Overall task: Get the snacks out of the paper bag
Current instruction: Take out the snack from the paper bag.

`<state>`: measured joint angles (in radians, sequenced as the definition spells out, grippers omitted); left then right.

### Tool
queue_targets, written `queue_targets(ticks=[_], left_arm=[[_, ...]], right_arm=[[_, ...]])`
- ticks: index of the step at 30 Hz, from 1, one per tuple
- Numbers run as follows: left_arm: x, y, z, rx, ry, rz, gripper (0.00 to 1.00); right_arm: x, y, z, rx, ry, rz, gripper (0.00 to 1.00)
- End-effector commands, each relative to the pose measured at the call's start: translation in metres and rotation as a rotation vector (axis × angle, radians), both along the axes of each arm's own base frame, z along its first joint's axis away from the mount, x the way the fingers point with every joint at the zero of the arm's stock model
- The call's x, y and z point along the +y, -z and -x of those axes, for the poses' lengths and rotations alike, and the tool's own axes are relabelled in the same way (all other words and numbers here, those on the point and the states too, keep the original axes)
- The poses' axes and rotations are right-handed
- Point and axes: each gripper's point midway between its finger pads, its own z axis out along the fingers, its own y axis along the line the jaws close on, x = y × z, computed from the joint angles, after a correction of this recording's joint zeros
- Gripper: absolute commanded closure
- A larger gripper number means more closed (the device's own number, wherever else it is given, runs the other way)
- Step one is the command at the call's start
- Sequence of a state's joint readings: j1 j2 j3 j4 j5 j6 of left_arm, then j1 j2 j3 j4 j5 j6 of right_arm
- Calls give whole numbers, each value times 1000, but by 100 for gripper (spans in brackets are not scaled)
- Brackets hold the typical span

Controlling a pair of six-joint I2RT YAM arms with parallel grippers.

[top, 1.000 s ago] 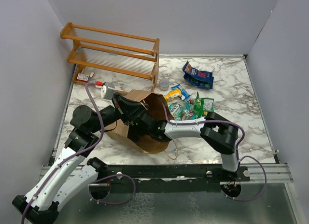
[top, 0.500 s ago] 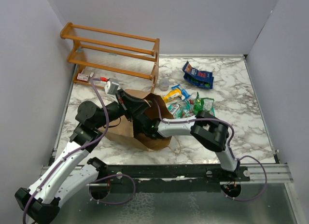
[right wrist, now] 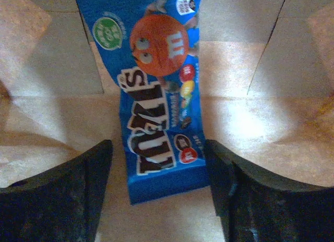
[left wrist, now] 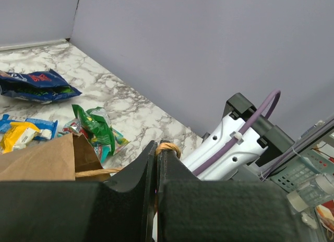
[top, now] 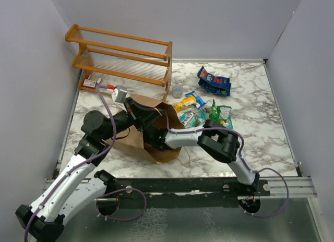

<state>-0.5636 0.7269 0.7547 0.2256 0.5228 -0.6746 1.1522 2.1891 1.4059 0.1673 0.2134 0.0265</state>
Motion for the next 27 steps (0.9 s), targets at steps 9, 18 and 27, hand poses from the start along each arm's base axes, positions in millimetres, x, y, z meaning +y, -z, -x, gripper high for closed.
queue_targets(ticks=[9, 18, 27], left_arm=[[23, 22, 13, 10, -82, -76, 100], [41, 50, 13, 45, -172, -122, 100], [57, 40, -12, 49, -342, -85, 100]], right_arm=[[-11, -17, -25, -94, 101, -16, 66], [-31, -58, -27, -166, 120, -30, 81], [-45, -93, 17, -133, -84, -110, 83]])
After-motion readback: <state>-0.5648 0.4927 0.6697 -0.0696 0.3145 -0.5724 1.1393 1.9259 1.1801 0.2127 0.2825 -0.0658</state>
